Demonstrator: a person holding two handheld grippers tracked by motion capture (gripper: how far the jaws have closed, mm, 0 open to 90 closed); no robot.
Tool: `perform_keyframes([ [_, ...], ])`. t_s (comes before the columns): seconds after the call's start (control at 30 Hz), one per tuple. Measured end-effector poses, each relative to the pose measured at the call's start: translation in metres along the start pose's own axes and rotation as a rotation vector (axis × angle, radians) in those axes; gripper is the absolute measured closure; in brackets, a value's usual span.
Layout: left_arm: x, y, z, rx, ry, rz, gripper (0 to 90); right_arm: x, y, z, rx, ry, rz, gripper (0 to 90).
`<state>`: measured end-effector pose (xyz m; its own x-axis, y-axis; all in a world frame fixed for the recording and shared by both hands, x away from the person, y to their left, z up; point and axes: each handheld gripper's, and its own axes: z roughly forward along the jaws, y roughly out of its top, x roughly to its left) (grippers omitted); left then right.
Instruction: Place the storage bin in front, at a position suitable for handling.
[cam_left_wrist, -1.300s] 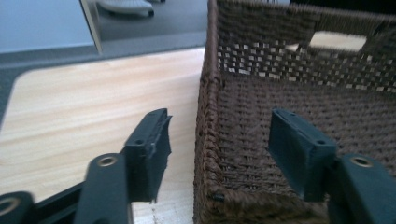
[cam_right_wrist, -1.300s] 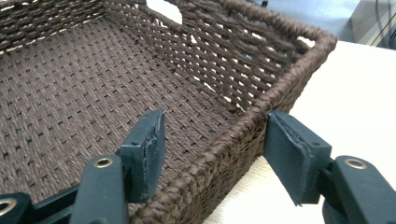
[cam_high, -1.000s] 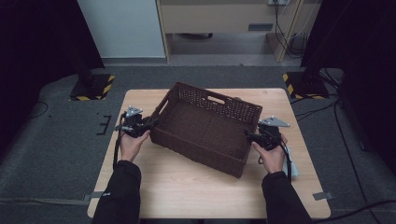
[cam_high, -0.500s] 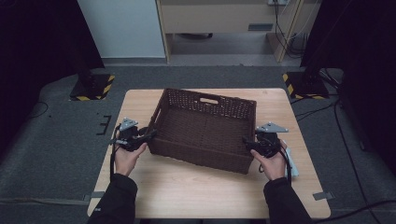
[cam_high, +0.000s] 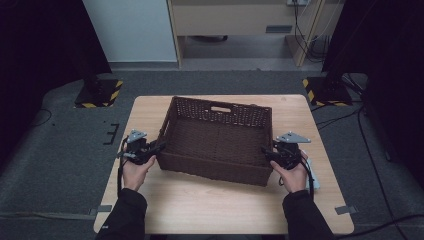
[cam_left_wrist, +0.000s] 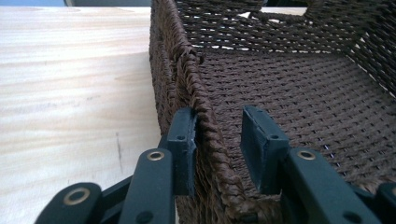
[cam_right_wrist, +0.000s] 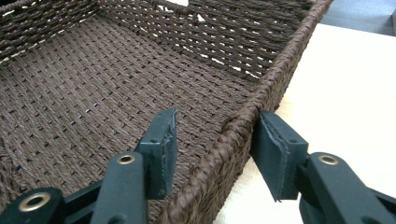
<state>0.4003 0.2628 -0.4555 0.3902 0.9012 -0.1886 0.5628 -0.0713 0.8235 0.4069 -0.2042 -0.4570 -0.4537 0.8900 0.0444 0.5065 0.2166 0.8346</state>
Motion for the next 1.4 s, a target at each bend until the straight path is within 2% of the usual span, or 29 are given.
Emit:
perform_keyframes([
  [0.03, 0.0, 0.0, 0.0, 0.0, 0.0, 0.0, 65.1, 0.0, 0.0, 0.0, 0.0, 0.0, 0.0, 52.9],
  [0.07, -0.002, -0.005, -0.007, -0.002, -0.013, 0.001, 65.1, 0.0, -0.003, -0.004, -0.005, 0.011, -0.002, 52.6],
  [0.2, -0.008, -0.011, -0.015, 0.002, -0.01, 0.018, 64.5, 0.002, -0.007, -0.01, -0.008, 0.027, -0.002, 52.9],
  [0.33, -0.014, -0.02, -0.025, -0.006, -0.005, 0.009, 64.2, 0.005, -0.01, -0.014, -0.011, 0.023, -0.001, 55.4],
  [0.37, -0.017, -0.023, -0.031, 0.0, 0.005, 0.019, 63.9, 0.006, -0.009, -0.014, -0.01, 0.024, -0.009, 56.3],
  [0.47, -0.017, -0.024, -0.035, 0.006, 0.016, 0.041, 61.9, 0.007, -0.009, -0.014, -0.013, 0.035, -0.004, 56.6],
  [0.53, -0.013, -0.022, -0.035, -0.015, 0.036, 0.064, 58.0, 0.007, -0.009, -0.013, -0.011, 0.039, -0.012, 56.2],
  [0.57, -0.011, -0.02, -0.034, -0.025, 0.045, 0.061, 55.1, 0.007, -0.008, -0.013, -0.011, 0.038, -0.011, 55.3],
  [0.63, -0.006, -0.015, -0.029, -0.031, 0.035, 0.063, 52.8, 0.006, -0.007, -0.016, -0.036, 0.037, -0.001, 53.1],
  [0.73, -0.002, -0.013, -0.02, -0.006, 0.036, 0.101, 54.6, 0.006, -0.007, -0.018, -0.042, 0.035, -0.001, 54.7],
  [0.77, -0.001, -0.013, -0.016, 0.012, 0.028, 0.089, 57.7, 0.005, -0.008, -0.017, -0.034, 0.034, 0.003, 56.5],
  [0.8, -0.001, -0.013, -0.016, 0.012, 0.028, 0.089, 59.0, 0.005, -0.008, -0.017, -0.034, 0.034, 0.003, 56.5],
  [0.87, 0.0, -0.014, -0.016, 0.006, 0.004, 0.064, 61.0, 0.005, -0.009, -0.015, -0.025, 0.043, 0.013, 57.8],
  [0.97, -0.004, -0.015, -0.018, 0.02, 0.026, 0.058, 65.3, 0.007, -0.009, -0.016, -0.016, 0.038, 0.015, 60.4],
  [1.07, -0.007, -0.019, -0.025, 0.027, 0.012, 0.039, 70.4, 0.007, -0.009, -0.016, -0.02, 0.039, 0.01, 61.4],
  [1.17, -0.01, -0.024, -0.031, 0.022, 0.009, 0.031, 69.6, 0.006, -0.009, -0.014, -0.026, 0.055, 0.015, 62.2],
  [1.4, -0.013, -0.03, -0.039, 0.018, 0.008, 0.029, 67.7, 0.005, -0.006, -0.008, -0.033, 0.058, 0.004, 63.9],
])
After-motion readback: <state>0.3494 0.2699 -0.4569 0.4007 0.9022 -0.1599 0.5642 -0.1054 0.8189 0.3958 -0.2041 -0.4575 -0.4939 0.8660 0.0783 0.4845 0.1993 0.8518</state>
